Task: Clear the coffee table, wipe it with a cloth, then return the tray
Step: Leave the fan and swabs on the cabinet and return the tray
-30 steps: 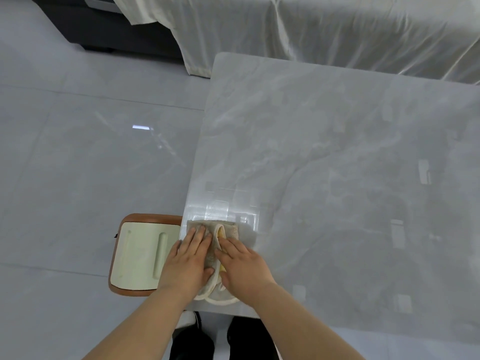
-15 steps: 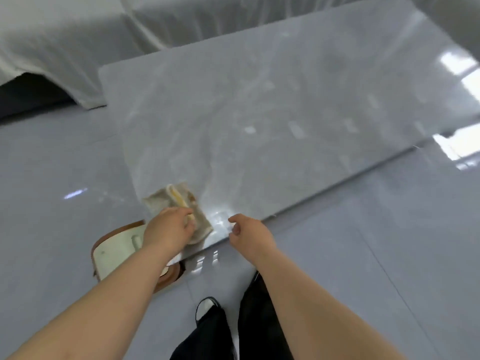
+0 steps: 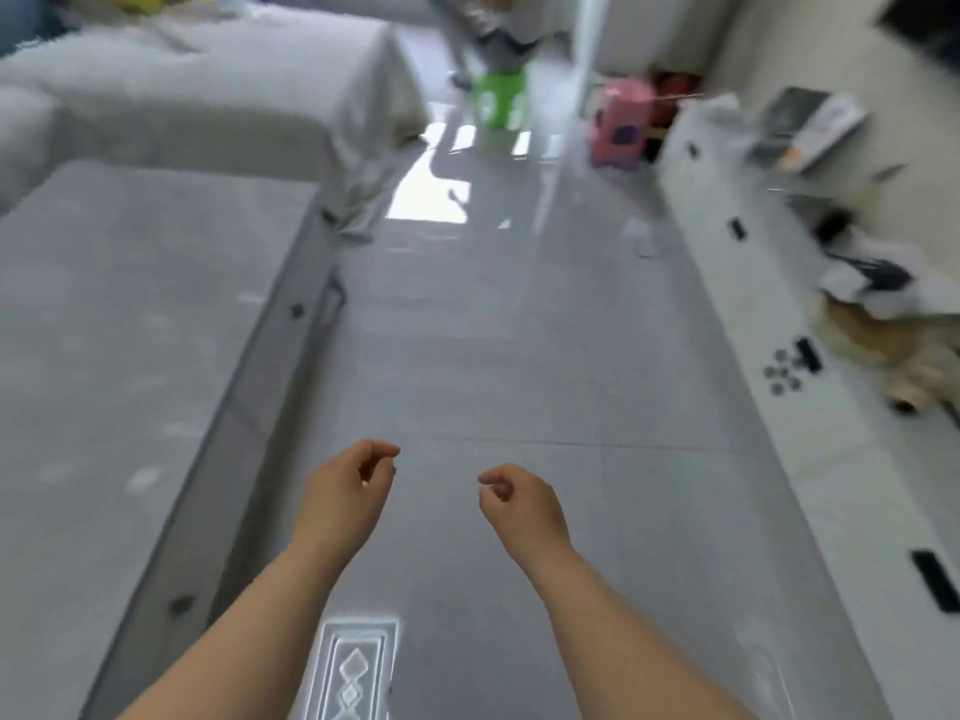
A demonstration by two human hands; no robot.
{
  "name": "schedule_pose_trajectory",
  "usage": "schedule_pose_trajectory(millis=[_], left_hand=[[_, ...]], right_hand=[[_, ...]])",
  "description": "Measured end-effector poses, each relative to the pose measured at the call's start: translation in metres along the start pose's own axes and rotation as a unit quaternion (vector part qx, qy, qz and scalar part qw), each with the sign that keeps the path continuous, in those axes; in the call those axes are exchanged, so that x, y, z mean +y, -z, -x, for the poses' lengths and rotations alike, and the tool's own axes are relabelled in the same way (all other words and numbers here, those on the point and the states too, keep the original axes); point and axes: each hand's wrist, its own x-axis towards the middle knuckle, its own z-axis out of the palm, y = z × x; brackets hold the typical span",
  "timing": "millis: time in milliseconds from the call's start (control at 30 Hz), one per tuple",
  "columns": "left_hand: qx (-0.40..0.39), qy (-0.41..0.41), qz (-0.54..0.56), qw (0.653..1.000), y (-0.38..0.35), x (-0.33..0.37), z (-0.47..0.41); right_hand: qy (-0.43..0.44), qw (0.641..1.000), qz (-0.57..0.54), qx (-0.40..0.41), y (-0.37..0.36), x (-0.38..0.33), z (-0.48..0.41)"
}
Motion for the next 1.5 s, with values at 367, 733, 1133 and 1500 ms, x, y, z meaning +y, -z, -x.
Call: schedule_pose_trajectory(millis=[367,733,1133,1500], left_hand=[[-0.180,-0.168,0.026,0.969,-0.279,0.255,0.046],[-0.293,-0.180,-0.055,0.937,-0.479,0.356,-0.027],[-0.385,-0.140,-0.111,0.906,-0.686,0.464,-0.215],[-0.368,-0.043,-0.106,0.923,-0.843,0.546,-0.328]], right_hand=[[-0.122,0.925,-0.189,0.307,0.318,0.202,0.046],[-0.199,0.866,-0.268,0.371,0.450,0.321,-0.044],[-0.279,0.793,-0.411,0.354,0.548,0.399,-0.268],[-0.309,0.756,-0.501,0.286,0.640,0.477,-0.436]])
